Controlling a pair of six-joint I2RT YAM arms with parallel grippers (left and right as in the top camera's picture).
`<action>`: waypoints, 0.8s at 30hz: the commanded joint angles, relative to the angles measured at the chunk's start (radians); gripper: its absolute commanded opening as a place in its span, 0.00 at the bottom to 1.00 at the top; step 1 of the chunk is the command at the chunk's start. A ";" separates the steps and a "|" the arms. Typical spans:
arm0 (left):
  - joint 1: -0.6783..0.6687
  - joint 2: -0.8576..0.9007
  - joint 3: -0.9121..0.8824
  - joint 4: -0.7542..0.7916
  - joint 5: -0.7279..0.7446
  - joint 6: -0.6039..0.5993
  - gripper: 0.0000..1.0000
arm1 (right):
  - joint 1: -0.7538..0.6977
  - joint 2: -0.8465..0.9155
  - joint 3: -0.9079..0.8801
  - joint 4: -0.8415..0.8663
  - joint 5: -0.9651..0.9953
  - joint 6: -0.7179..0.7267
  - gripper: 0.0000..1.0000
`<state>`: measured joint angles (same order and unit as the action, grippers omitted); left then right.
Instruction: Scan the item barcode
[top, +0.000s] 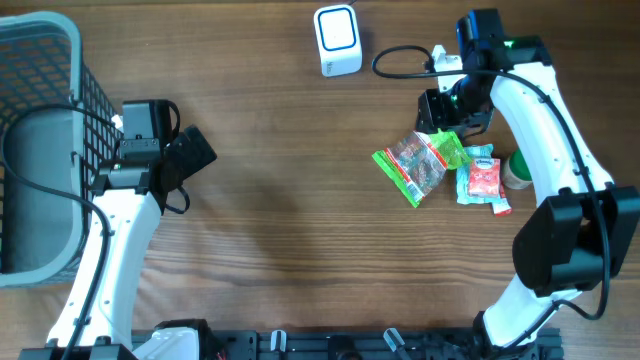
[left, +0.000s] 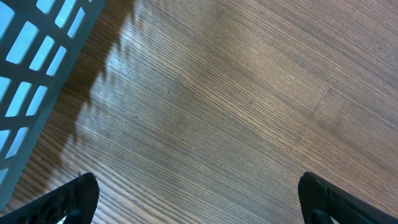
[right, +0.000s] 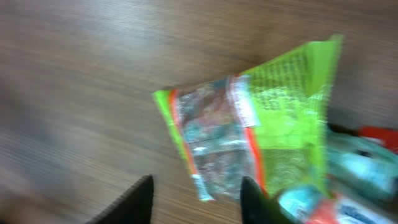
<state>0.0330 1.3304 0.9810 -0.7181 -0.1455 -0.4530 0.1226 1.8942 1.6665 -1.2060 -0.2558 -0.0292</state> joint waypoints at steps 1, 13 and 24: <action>0.005 -0.007 0.005 0.002 -0.013 0.005 1.00 | 0.014 -0.018 -0.074 0.036 -0.164 0.121 0.21; 0.005 -0.007 0.005 0.002 -0.013 0.005 1.00 | 0.150 -0.018 -0.320 0.239 0.145 0.298 0.05; 0.005 -0.007 0.005 0.002 -0.013 0.005 1.00 | 0.160 -0.018 -0.320 0.175 0.208 0.283 0.05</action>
<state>0.0330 1.3304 0.9810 -0.7177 -0.1455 -0.4530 0.2798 1.8923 1.3464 -1.0458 -0.0471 0.2420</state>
